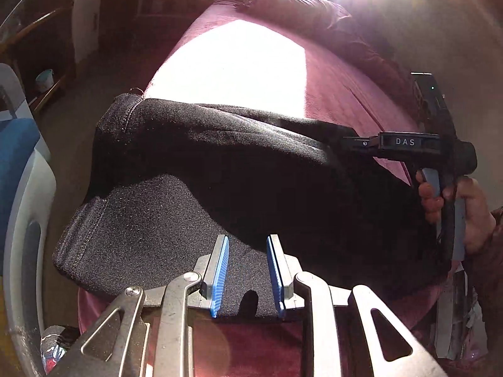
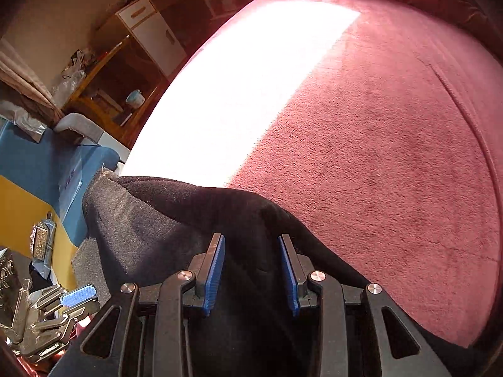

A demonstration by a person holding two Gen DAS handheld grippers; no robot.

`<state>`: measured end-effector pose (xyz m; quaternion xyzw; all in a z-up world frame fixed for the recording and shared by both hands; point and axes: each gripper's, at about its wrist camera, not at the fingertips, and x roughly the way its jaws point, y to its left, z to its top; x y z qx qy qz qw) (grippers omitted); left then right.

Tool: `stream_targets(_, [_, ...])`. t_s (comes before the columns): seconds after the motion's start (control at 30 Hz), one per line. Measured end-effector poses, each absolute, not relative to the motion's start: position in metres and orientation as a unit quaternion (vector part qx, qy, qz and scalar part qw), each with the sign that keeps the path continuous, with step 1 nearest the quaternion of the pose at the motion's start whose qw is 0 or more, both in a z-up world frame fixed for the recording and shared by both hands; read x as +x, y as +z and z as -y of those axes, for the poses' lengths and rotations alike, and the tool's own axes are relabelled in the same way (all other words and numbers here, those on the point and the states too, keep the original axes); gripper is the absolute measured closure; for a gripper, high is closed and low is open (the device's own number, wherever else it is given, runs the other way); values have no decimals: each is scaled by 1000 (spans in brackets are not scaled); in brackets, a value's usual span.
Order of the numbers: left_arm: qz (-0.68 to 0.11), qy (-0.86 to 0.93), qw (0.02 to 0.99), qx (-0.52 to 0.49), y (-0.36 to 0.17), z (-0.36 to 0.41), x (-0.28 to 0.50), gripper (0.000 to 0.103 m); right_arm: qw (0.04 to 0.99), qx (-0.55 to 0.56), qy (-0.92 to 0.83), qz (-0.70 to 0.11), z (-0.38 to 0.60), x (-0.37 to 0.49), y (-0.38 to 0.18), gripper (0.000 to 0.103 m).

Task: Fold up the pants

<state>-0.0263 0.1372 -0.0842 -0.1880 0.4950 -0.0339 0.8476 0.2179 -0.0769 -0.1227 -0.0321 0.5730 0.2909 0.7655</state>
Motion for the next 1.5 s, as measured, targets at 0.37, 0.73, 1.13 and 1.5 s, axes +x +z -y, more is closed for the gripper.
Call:
stream_targets(0.37, [-538,-4,808,-239,-115,-165,-39,83,797,-24,240,-553,71,233,-143,93])
stream_targets(0.73, [-503,-4,836,-220,-75,-155,-51,81,869,-67,120,-474,182,229,-68,45])
stream_targets(1.13, [-516,-35,833,-198,-74,-104,-23,81,820,-63,-36,-568,328,276,-130,68])
stream_targets(1.5, [-518,-67,834,-179,-70,-79,-25,81,877,103,-10,-470,422,238,-39,97])
